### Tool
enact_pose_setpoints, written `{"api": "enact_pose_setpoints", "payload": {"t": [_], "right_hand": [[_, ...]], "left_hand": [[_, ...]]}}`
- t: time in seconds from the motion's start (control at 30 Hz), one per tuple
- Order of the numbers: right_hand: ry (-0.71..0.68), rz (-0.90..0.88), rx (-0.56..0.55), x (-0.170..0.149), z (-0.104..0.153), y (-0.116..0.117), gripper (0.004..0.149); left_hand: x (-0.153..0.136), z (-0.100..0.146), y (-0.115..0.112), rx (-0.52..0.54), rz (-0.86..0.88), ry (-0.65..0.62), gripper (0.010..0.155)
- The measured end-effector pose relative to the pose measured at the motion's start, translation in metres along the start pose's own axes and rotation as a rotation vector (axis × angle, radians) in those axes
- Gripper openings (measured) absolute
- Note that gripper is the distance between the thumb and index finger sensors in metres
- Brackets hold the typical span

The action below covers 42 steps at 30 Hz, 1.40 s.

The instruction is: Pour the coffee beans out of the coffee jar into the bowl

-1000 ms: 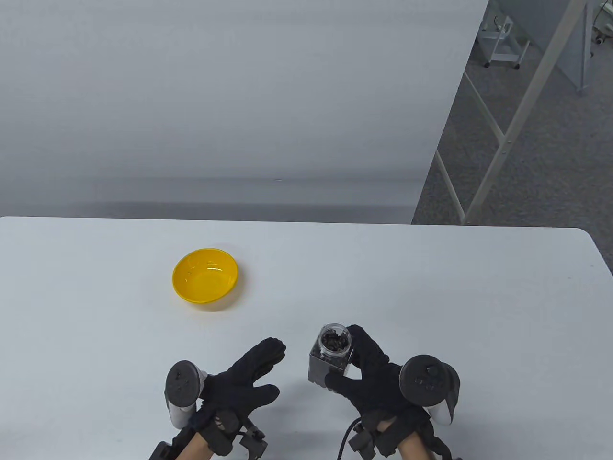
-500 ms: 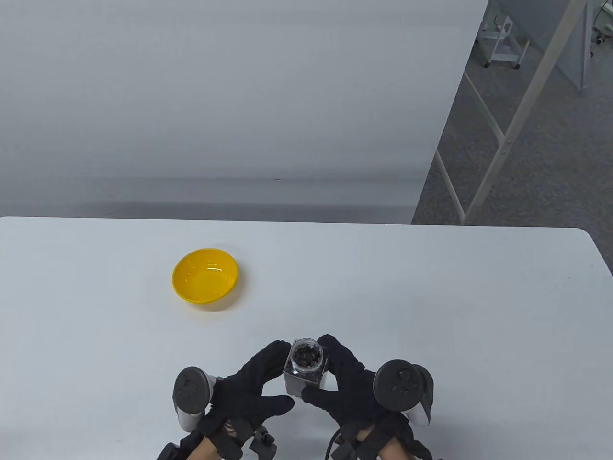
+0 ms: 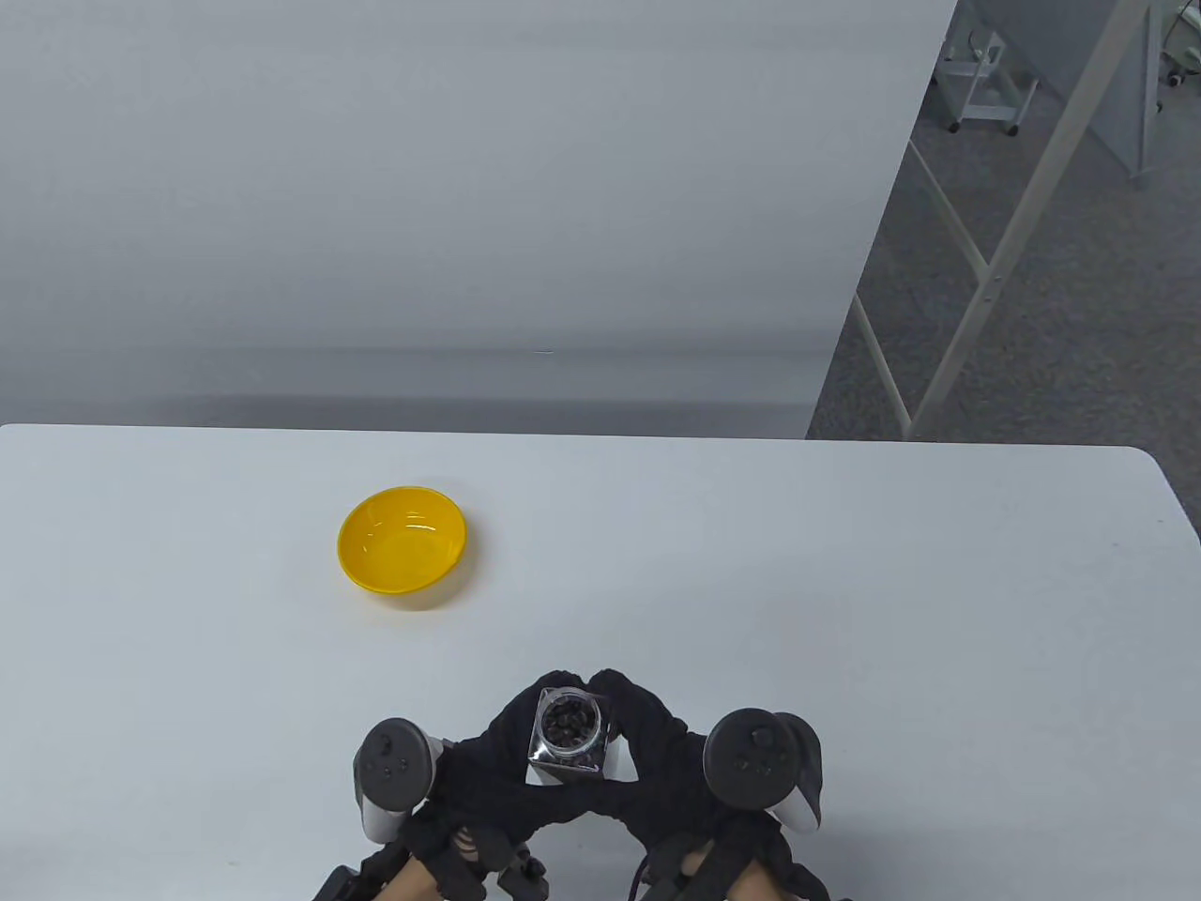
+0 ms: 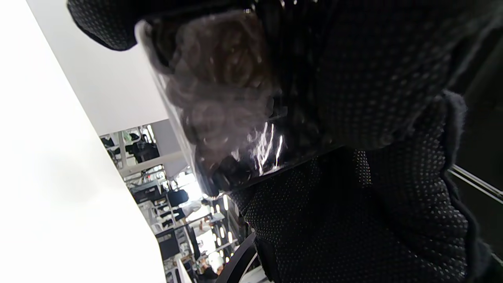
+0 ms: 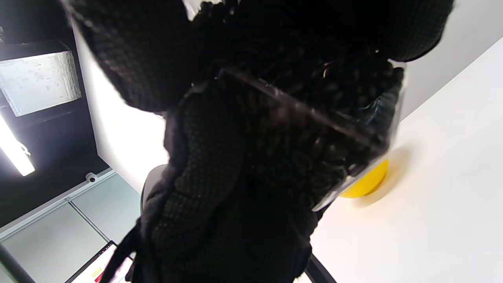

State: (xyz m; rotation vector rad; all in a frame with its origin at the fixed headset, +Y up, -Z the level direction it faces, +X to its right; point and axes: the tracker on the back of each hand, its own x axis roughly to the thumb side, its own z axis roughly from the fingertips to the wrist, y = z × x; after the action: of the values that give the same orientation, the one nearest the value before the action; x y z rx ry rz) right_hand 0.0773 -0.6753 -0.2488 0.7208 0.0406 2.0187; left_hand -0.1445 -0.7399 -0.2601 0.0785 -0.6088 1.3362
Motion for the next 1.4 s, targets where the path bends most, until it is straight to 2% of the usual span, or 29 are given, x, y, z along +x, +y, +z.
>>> {"api": "enact_pose_setpoints", "payload": {"t": [0.2,0.4,0.63,1.1,1.4], "right_hand": [[0.007,-0.003,0.047,-0.002,-0.001,0.005,0.088],[-0.001,0.094,0.009,0.0,0.0,0.004,0.091],[0.085,0.183,-0.042,-0.01,0.005,-0.006,0.093],[0.349,0.649,-0.151,-0.03,0.027,-0.028,0.094],[0.499,0.872,-0.139,-0.053,0.039,-0.044,0.094]], "left_hand": [[-0.001,0.003,0.005,0.066,-0.003,-0.018,0.096],[-0.002,0.004,0.013,0.098,-0.002,-0.011,0.096],[-0.008,0.006,0.034,0.147,-0.01,0.014,0.096],[-0.018,0.015,0.086,0.302,-0.062,0.085,0.096],[-0.026,0.02,0.111,0.364,-0.14,0.125,0.096]]}}
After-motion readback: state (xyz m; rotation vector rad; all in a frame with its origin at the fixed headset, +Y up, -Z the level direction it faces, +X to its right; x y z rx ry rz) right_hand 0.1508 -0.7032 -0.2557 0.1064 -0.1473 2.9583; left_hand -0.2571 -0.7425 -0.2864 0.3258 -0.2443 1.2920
